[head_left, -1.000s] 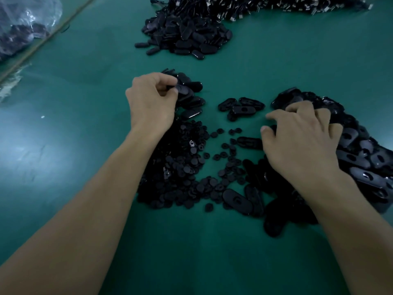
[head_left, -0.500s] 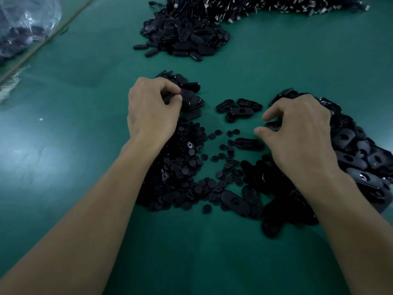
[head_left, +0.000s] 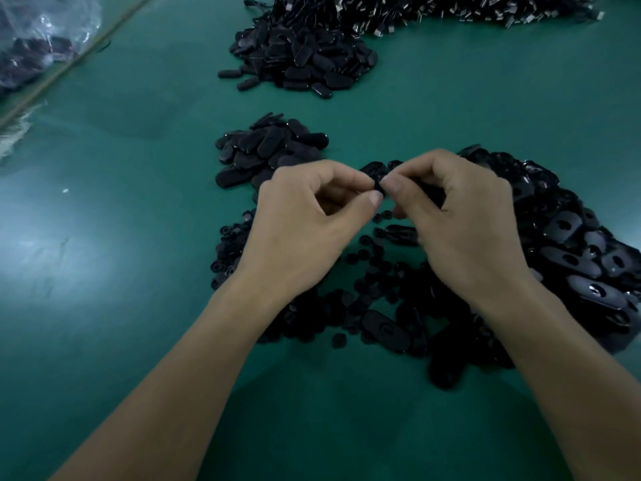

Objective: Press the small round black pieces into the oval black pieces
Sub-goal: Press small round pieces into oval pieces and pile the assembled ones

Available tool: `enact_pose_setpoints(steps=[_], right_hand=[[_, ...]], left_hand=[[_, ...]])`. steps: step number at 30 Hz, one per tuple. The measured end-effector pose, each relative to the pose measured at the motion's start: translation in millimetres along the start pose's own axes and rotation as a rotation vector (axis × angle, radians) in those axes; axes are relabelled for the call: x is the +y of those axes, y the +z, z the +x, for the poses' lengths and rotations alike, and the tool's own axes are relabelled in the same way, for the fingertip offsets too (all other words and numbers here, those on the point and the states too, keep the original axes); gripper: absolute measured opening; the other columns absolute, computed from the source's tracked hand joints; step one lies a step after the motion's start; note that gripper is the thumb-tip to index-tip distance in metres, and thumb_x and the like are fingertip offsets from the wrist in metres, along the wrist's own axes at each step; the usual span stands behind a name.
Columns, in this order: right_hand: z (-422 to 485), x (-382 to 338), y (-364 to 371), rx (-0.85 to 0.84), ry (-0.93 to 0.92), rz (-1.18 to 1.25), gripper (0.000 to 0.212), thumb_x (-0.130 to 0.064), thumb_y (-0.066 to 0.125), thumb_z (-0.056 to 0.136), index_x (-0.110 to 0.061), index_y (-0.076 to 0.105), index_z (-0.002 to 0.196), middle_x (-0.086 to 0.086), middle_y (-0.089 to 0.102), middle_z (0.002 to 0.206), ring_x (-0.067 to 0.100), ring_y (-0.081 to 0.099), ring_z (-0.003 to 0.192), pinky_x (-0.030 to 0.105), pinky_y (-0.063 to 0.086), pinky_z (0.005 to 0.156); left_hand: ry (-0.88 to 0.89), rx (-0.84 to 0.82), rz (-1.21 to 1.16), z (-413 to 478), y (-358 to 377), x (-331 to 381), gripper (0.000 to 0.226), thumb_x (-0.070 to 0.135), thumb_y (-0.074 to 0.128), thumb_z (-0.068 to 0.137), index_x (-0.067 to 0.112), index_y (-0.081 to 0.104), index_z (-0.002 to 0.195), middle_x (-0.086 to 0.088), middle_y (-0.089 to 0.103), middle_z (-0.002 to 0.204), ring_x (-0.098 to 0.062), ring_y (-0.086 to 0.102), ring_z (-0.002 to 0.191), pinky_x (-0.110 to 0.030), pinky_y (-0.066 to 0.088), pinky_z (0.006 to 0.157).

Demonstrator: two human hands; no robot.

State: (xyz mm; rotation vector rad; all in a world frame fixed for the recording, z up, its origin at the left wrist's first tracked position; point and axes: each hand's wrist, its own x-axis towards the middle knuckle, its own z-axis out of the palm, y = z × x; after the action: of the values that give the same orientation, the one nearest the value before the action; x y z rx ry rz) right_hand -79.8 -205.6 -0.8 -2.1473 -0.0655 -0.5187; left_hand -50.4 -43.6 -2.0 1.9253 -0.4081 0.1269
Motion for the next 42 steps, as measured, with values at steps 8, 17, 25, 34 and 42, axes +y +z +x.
enact_pose_setpoints(steps=[8,17,25,34,42], right_hand=[[0.9,2.1,4.6,-0.212,0.154,0.304,0.009,-0.037,0.042,0.095,-0.031,0.049,0.094,-0.018,0.051,0.070,-0.002,0.047,0.060,0.015,0.036,0.058],[4.5,9.2,3.5,-0.119,0.221,0.637,0.010,-0.020,0.076,0.087,-0.026,0.079,0.094,-0.004,0.072,0.078,0.011,0.057,0.057,0.021,0.048,0.056],[5.5,7.6,7.0,-0.077,0.380,0.848,0.005,-0.012,0.067,0.092,-0.008,0.069,0.092,0.007,0.075,0.079,0.016,0.072,0.071,0.024,0.058,0.067],[3.3,5.7,4.3,-0.128,0.252,0.572,0.009,-0.026,0.067,0.096,-0.024,0.068,0.087,-0.004,0.073,0.077,0.007,0.066,0.070,0.017,0.048,0.058],[5.3,3.0,-5.5,-0.208,0.036,0.451,0.013,-0.028,0.068,0.089,-0.023,0.074,0.100,-0.024,0.072,0.075,-0.009,0.065,0.071,0.006,0.047,0.066]], left_hand=[[-0.007,-0.093,-0.170,-3.7,4.0,-1.4,0.030,0.012,0.083,0.084,0.019,0.074,0.112,0.003,0.077,0.081,-0.010,0.071,0.072,-0.017,0.051,0.065],[-0.007,-0.070,-0.268,-0.5,1.7,-4.1,0.034,0.012,0.079,0.079,0.023,0.071,0.110,0.006,0.077,0.084,-0.005,0.071,0.078,-0.017,0.053,0.074],[-0.015,-0.031,-0.171,-0.5,-0.3,-6.7,0.031,0.017,0.089,0.076,0.030,0.074,0.101,0.006,0.073,0.081,-0.010,0.066,0.072,-0.023,0.055,0.070],[0.008,-0.015,-0.155,0.7,1.4,-4.4,0.016,0.020,0.082,0.084,0.020,0.077,0.099,0.002,0.076,0.082,-0.021,0.071,0.074,-0.036,0.060,0.071],[-0.008,0.003,-0.293,2.3,-0.7,-4.0,0.004,0.024,0.073,0.092,0.023,0.071,0.095,0.007,0.075,0.083,-0.011,0.071,0.076,-0.020,0.055,0.062]])
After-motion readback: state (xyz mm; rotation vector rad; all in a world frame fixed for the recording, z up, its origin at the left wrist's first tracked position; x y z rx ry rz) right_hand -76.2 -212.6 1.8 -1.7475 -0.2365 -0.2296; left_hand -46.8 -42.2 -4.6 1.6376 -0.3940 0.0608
